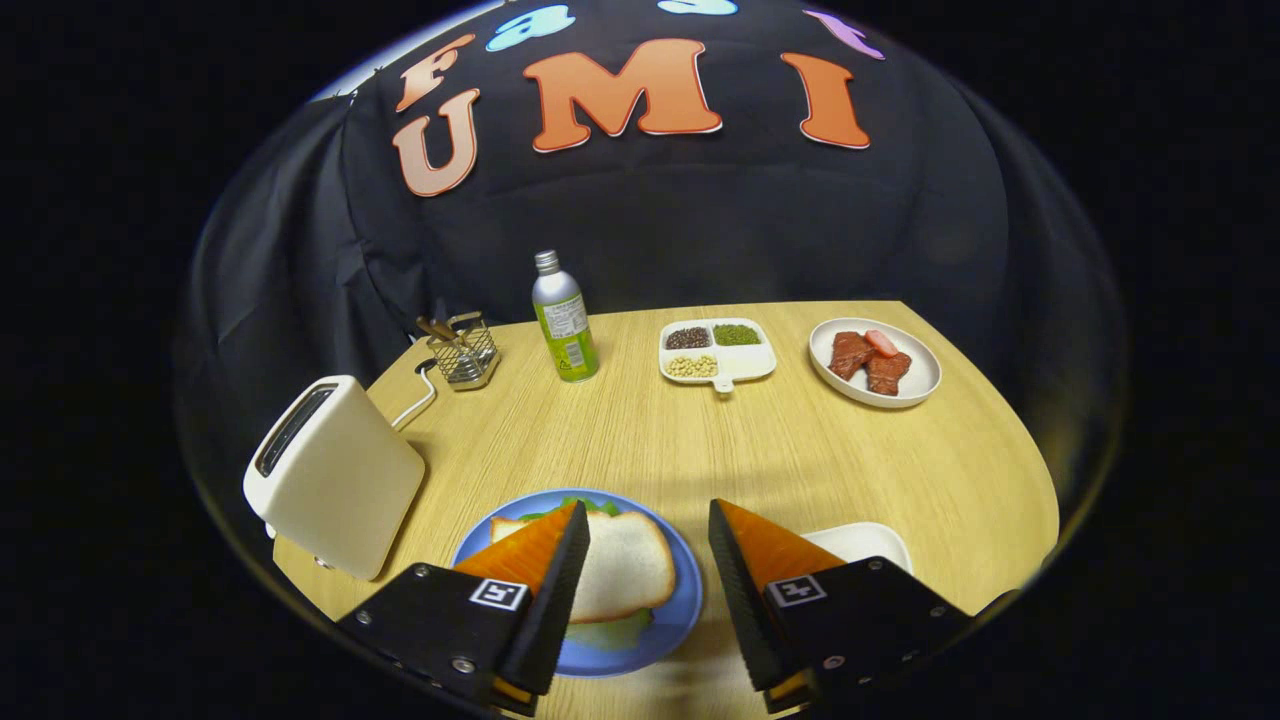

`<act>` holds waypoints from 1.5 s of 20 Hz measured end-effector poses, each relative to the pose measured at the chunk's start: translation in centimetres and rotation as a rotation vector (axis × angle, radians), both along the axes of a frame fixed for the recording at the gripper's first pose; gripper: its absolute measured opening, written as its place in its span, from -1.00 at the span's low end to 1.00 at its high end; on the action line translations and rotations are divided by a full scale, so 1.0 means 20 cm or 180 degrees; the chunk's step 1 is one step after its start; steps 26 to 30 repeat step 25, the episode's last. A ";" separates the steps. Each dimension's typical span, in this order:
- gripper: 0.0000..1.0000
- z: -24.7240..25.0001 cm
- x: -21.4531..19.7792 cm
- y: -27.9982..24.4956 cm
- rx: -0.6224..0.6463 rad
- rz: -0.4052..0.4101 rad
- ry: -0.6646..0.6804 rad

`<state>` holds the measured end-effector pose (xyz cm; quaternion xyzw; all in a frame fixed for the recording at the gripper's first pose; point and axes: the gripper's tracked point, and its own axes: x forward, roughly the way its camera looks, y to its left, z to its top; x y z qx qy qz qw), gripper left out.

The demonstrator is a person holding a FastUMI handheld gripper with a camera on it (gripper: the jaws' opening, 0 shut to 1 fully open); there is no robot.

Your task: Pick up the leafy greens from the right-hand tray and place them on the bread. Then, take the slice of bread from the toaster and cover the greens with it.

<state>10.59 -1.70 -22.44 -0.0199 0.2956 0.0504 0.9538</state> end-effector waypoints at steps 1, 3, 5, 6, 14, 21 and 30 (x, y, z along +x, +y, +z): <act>0.51 0.03 0.00 -0.02 0.0019 -0.0021 -0.0023; 0.69 0.12 0.01 -0.09 -0.0013 -0.0057 -0.0116; 0.87 0.22 0.02 -0.17 -0.0118 -0.0114 -0.0247; 0.96 0.28 0.02 -0.21 -0.0144 -0.0129 -0.0319; 0.95 0.76 -0.01 -0.39 -0.0404 -0.0149 -0.0845; 0.95 1.01 -0.09 -0.27 -0.0319 -0.0105 -0.1198; 0.95 1.12 -0.13 -0.12 -0.0304 -0.0012 -0.1415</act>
